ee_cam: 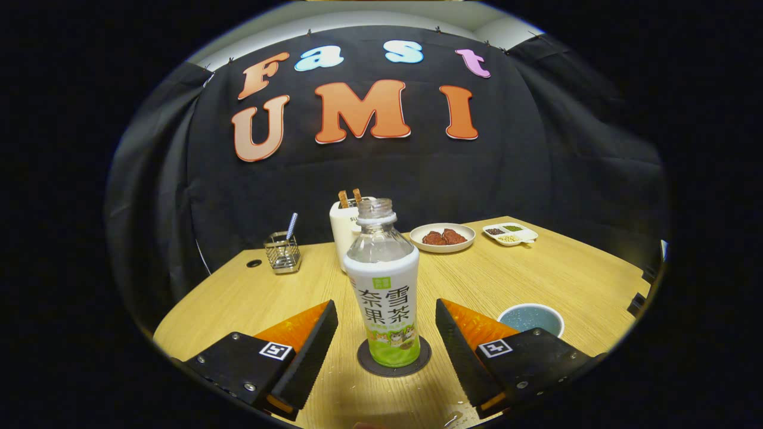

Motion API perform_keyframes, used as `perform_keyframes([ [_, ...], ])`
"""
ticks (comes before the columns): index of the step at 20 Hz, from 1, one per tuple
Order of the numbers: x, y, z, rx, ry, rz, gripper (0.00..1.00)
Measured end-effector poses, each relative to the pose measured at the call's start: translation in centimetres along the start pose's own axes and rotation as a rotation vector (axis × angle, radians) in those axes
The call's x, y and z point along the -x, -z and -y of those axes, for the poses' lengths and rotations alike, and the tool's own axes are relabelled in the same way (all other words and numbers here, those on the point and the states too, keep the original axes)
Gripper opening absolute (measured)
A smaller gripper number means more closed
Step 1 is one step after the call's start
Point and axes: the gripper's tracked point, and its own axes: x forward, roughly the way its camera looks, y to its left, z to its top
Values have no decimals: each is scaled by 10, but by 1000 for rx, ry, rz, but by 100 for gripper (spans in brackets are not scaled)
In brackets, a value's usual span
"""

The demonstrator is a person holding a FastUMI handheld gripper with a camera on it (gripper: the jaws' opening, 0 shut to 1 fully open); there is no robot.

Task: Take the bottle from table, then pour the juice into the cup, finally place the bottle on the coaster

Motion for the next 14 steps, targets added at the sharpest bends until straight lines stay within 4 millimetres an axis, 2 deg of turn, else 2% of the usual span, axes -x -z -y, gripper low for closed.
perform_keyframes([
  [3,31,-25,-17,-64,-62,56,98],
  [8,80,-83,-36,7,-70,162,98],
  [14,152,-154,-91,72,-153,303,99],
])
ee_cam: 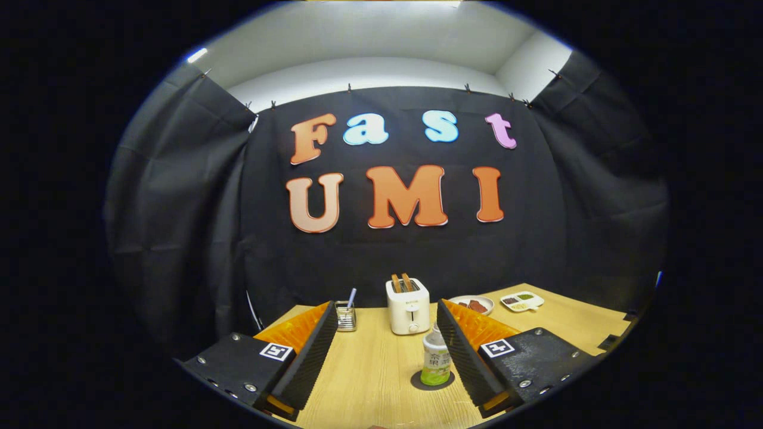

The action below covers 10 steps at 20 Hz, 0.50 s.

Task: Take the bottle from table, then pour the juice into the cup, finally place the bottle on the coaster

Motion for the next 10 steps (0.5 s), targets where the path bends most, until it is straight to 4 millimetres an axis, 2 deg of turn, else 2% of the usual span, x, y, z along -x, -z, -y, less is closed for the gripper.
perform_keyframes([
  [4,20,-46,-25,-5,-32,85,99],
  [6,31,-63,-38,-5,-59,116,98],
  [10,49,-86,-50,27,-84,154,98],
])
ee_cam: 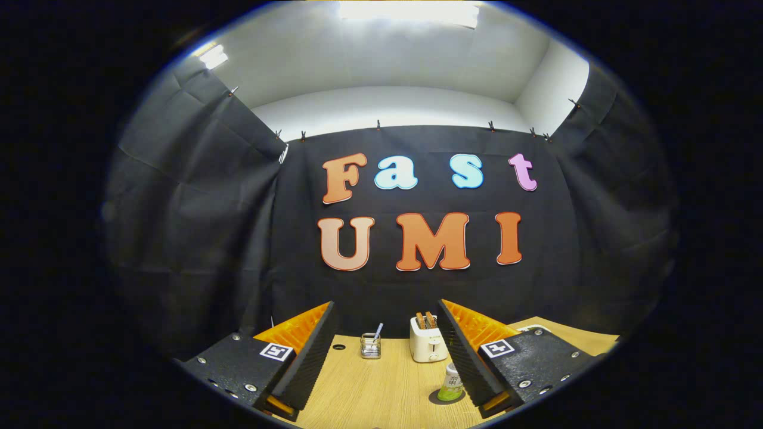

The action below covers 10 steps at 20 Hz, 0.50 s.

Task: Take the bottle from table, then pour the juice into the cup, finally place the bottle on the coaster

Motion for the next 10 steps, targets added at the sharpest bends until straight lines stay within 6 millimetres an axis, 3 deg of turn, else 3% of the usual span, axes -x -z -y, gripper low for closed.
perform_keyframes([
  [4,12,-24,-7,-3,-14,68,98],
  [10,29,-35,-7,-2,-13,62,98],
])
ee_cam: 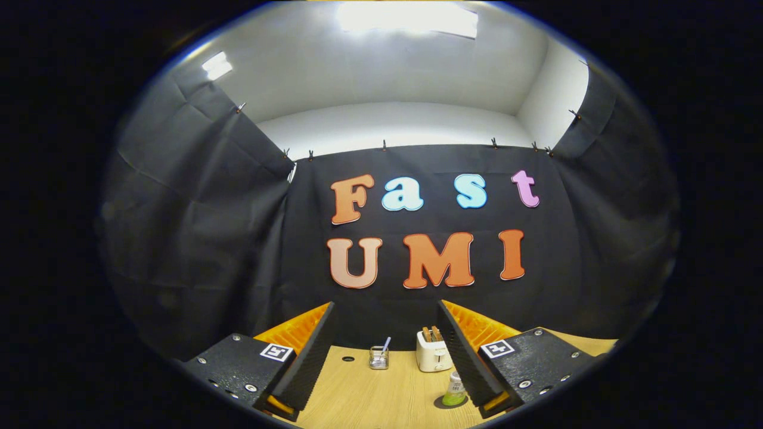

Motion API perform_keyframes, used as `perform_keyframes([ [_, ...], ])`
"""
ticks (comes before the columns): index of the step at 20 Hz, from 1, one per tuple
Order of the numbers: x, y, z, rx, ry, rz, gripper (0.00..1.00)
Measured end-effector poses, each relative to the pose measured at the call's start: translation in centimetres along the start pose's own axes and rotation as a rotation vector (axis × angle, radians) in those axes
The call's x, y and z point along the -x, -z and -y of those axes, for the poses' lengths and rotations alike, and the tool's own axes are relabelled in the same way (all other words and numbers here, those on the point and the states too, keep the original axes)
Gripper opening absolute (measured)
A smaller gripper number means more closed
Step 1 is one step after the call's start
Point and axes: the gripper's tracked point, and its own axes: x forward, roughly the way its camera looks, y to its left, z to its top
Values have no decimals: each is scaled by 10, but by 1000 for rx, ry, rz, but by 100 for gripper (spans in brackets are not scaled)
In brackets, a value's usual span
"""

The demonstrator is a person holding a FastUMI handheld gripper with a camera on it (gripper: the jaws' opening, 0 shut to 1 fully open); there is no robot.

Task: Take the bottle from table, then pour the juice into the cup, finally place the bottle on the coaster

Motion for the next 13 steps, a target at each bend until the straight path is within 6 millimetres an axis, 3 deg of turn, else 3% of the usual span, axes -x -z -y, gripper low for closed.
perform_keyframes([
  [13,7,8,15,-6,11,-62,98],
])
